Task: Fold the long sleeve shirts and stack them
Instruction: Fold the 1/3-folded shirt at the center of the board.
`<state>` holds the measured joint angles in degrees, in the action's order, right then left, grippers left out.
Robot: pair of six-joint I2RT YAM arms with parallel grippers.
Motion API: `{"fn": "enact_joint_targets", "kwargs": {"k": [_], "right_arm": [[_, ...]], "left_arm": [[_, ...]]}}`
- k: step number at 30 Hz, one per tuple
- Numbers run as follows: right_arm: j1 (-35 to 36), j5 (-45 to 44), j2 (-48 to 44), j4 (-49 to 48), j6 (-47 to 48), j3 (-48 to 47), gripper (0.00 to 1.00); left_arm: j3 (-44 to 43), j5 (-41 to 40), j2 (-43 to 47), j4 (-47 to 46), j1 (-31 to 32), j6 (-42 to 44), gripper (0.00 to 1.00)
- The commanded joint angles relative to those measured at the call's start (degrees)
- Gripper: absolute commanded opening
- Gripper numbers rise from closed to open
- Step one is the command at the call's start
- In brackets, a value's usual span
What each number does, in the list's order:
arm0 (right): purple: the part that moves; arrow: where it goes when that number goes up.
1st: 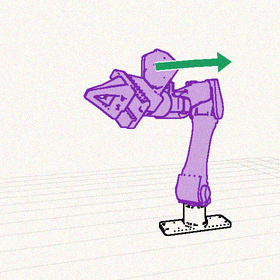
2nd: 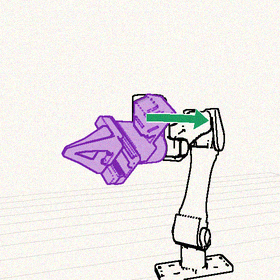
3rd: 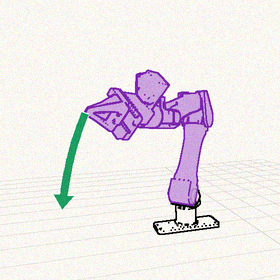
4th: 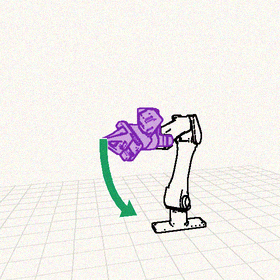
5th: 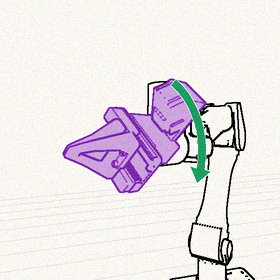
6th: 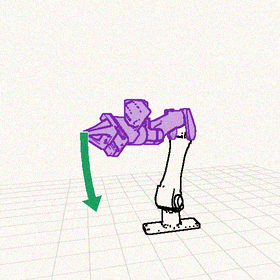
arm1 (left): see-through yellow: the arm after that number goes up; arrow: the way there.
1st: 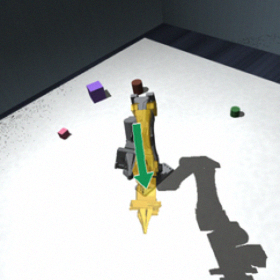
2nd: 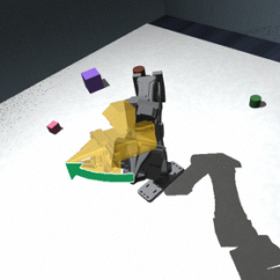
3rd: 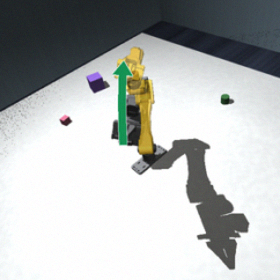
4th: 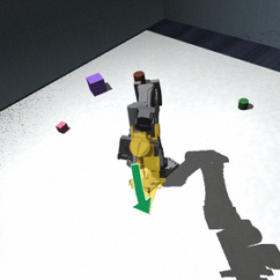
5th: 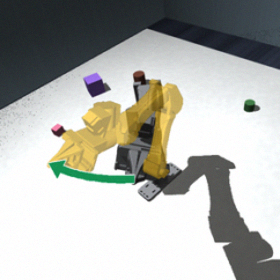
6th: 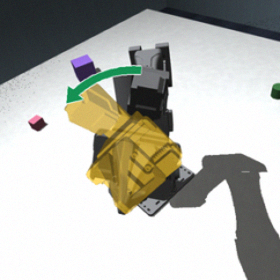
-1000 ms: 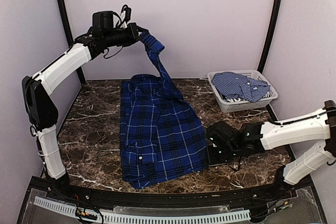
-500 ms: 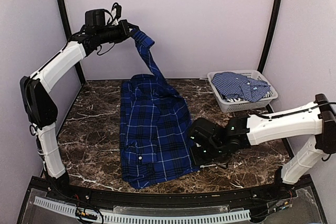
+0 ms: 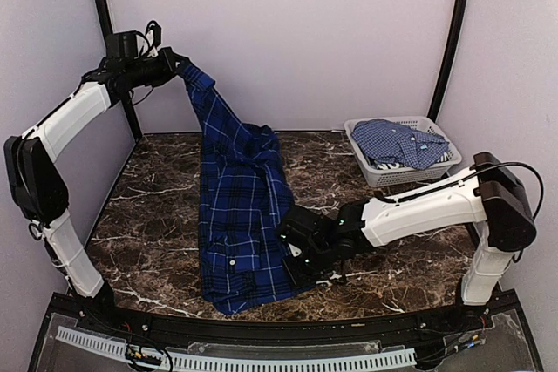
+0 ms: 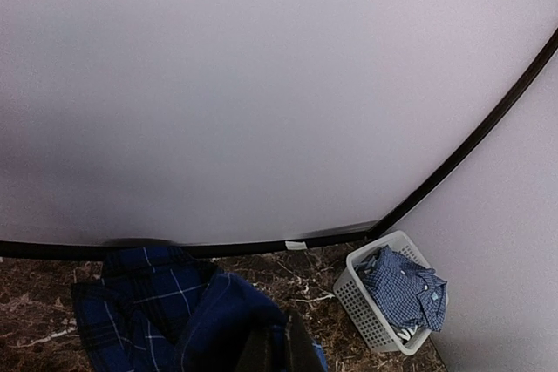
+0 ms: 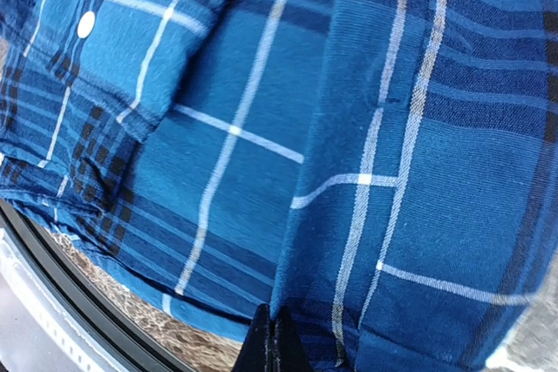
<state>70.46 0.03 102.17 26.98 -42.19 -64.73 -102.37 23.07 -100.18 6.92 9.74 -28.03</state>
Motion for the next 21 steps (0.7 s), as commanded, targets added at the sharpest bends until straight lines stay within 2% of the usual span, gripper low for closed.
{"fn": "enact_joint_targets", "kwargs": {"k": [1,12,21], "right_arm": [[-0.01,5.22,1.64,-4.88,1.73,-1.06,0.0],[-0.72,7.08,1.09,-4.67,2.89,-2.45,0.0],[-1.77,7.5,1.51,-5.25,3.2,-4.49,0.0]], "left_arm": [[3.36,0.19,4.48,-3.84,-1.69,1.11,0.0],[5.12,-2.36,7.17,-4.42,-2.53,2.18,0.0],[0.22,-1.97,6.75,-4.21,-2.5,2.15,0.0]]}}
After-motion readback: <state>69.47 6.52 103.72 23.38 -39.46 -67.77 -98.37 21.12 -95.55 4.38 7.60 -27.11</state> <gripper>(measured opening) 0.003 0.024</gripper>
